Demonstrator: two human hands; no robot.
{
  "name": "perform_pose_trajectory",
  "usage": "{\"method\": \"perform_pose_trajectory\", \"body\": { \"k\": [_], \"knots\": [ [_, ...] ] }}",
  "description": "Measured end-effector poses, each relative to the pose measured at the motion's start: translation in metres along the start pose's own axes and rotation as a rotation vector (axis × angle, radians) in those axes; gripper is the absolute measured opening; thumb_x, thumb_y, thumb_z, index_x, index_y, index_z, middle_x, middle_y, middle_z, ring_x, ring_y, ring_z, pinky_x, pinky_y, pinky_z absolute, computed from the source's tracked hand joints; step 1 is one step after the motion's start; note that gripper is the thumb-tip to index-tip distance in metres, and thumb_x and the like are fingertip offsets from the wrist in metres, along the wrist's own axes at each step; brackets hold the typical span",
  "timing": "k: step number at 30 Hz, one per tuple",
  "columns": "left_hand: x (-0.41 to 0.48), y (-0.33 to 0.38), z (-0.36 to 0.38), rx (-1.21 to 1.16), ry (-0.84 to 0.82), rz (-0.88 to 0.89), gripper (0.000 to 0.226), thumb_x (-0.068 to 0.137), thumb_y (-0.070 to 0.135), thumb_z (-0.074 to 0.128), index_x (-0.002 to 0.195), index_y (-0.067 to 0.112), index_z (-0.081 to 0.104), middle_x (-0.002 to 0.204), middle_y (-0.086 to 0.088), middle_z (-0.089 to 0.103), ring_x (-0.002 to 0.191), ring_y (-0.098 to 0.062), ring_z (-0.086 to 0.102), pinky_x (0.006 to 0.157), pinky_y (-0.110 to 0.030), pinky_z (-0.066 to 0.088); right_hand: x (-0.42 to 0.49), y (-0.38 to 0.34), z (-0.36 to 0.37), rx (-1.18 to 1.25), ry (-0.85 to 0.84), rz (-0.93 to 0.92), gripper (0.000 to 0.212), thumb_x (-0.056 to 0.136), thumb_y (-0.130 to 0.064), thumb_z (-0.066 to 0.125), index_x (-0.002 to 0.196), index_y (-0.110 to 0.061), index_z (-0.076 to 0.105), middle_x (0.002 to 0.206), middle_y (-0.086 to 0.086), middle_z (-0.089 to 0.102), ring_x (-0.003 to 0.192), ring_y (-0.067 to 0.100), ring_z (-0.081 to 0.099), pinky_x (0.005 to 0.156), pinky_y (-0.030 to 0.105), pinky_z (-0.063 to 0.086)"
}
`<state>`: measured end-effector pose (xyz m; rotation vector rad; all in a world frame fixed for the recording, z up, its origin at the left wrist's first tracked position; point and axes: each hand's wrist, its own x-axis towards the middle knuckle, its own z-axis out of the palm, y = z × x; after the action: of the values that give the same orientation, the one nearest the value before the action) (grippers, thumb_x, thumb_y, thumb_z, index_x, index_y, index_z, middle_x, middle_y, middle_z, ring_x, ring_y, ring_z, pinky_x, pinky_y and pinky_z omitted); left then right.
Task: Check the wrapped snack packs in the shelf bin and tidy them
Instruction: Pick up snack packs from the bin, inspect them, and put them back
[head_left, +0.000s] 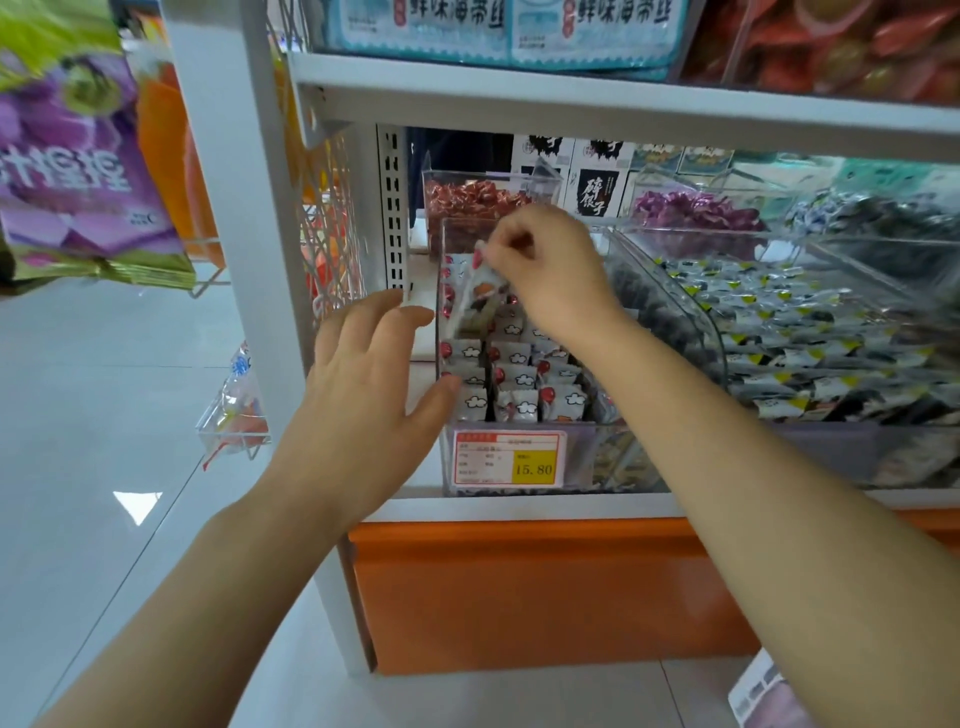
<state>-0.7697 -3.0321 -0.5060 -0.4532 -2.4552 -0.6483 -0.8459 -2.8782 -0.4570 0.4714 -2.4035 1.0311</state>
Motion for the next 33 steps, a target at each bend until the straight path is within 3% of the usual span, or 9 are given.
{"method": "perform_pose_trajectory", "body": {
  "k": [3, 5, 7, 12, 15, 17, 23, 27, 33],
  "knots": [
    [0.003, 0.006, -0.005, -0.009, 0.096, -0.014, 0.045, 0.087, 0.032, 0.054, 0.128, 0.015, 0.049, 0.134, -0.001, 0.043, 0.125, -0.017, 0.027, 0.093, -0.011, 0.011, -0.031, -0.004, -0.021, 0.196, 0.236, 0.039, 0.013, 0.092, -0.01, 0.054, 0.08, -0.012, 0.053, 0.074, -0.008, 0.052, 0.065, -0.006, 0.052, 0.063, 0.006, 0.04],
    [0.002, 0.013, -0.006, -0.034, 0.132, 0.015, 0.039, 0.087, 0.03, 0.053, 0.123, 0.014, 0.053, 0.122, 0.0, 0.047, 0.117, -0.016, 0.033, 0.092, -0.013, 0.018, -0.054, 0.0, -0.033, 0.325, 0.314, 0.135, 0.014, 0.094, -0.011, 0.053, 0.08, -0.013, 0.053, 0.077, -0.001, 0.055, 0.064, 0.002, 0.053, 0.061, 0.015, 0.044],
    [-0.001, 0.022, -0.002, -0.106, 0.095, 0.039, 0.038, 0.088, 0.032, 0.05, 0.123, 0.016, 0.052, 0.115, 0.006, 0.045, 0.108, -0.011, 0.041, 0.089, -0.018, 0.031, -0.074, 0.005, -0.046, 0.478, 0.33, 0.295, 0.014, 0.095, -0.014, 0.052, 0.081, -0.013, 0.055, 0.079, 0.003, 0.058, 0.061, 0.01, 0.055, 0.055, 0.024, 0.049],
    [-0.009, 0.044, 0.008, -0.351, -0.064, -0.069, 0.055, 0.083, 0.054, 0.039, 0.13, 0.026, 0.043, 0.105, 0.015, 0.051, 0.086, 0.004, 0.054, 0.064, -0.01, 0.045, -0.106, 0.017, -0.07, 0.955, 0.332, 0.601, 0.018, 0.092, -0.011, 0.055, 0.076, -0.009, 0.062, 0.069, 0.004, 0.065, 0.056, 0.012, 0.06, 0.048, 0.022, 0.05],
    [-0.009, 0.049, 0.014, -0.602, -0.157, -0.175, 0.039, 0.087, 0.04, 0.048, 0.119, 0.018, 0.053, 0.087, 0.008, 0.063, 0.069, 0.0, 0.062, 0.055, -0.013, 0.048, -0.116, 0.023, -0.073, 1.107, 0.321, 0.699, 0.018, 0.09, -0.009, 0.056, 0.074, -0.009, 0.064, 0.063, 0.004, 0.067, 0.053, 0.012, 0.062, 0.048, 0.022, 0.051],
    [-0.008, 0.052, 0.016, -0.702, -0.185, -0.236, 0.023, 0.091, 0.025, 0.052, 0.111, 0.015, 0.059, 0.081, -0.001, 0.066, 0.064, -0.004, 0.064, 0.054, -0.013, 0.05, -0.12, 0.027, -0.073, 1.153, 0.307, 0.718, 0.016, 0.089, -0.01, 0.057, 0.075, -0.008, 0.065, 0.064, 0.004, 0.068, 0.054, 0.012, 0.063, 0.049, 0.022, 0.051],
    [-0.006, 0.053, 0.022, -1.163, -0.173, -0.521, 0.017, 0.089, 0.019, 0.053, 0.091, 0.014, 0.069, 0.078, -0.007, 0.07, 0.071, -0.014, 0.068, 0.063, -0.017, 0.054, -0.13, 0.035, -0.078, 1.187, 0.16, 0.624, 0.01, 0.067, -0.013, 0.063, 0.062, -0.014, 0.072, 0.071, 0.002, 0.072, 0.059, 0.01, 0.066, 0.054, 0.02, 0.053],
    [-0.005, 0.053, 0.023, -1.203, -0.131, -0.57, 0.036, 0.092, 0.017, 0.051, 0.063, 0.02, 0.073, 0.064, -0.004, 0.068, 0.061, -0.011, 0.066, 0.059, -0.016, 0.053, -0.131, 0.037, -0.079, 1.174, 0.127, 0.604, 0.015, 0.068, -0.012, 0.061, 0.06, -0.015, 0.073, 0.073, 0.002, 0.073, 0.059, 0.01, 0.066, 0.055, 0.02, 0.054],
    [-0.006, 0.052, 0.021, -1.267, -0.104, -0.603, 0.027, 0.093, 0.013, 0.049, 0.069, 0.01, 0.061, 0.058, -0.002, 0.064, 0.054, -0.008, 0.063, 0.053, -0.014, 0.051, -0.129, 0.04, -0.076, 1.224, 0.171, 0.668, 0.008, 0.076, 0.0, 0.058, 0.083, -0.003, 0.062, 0.071, 0.007, 0.067, 0.059, 0.015, 0.068, 0.055, 0.022, 0.055]
  ]
}}
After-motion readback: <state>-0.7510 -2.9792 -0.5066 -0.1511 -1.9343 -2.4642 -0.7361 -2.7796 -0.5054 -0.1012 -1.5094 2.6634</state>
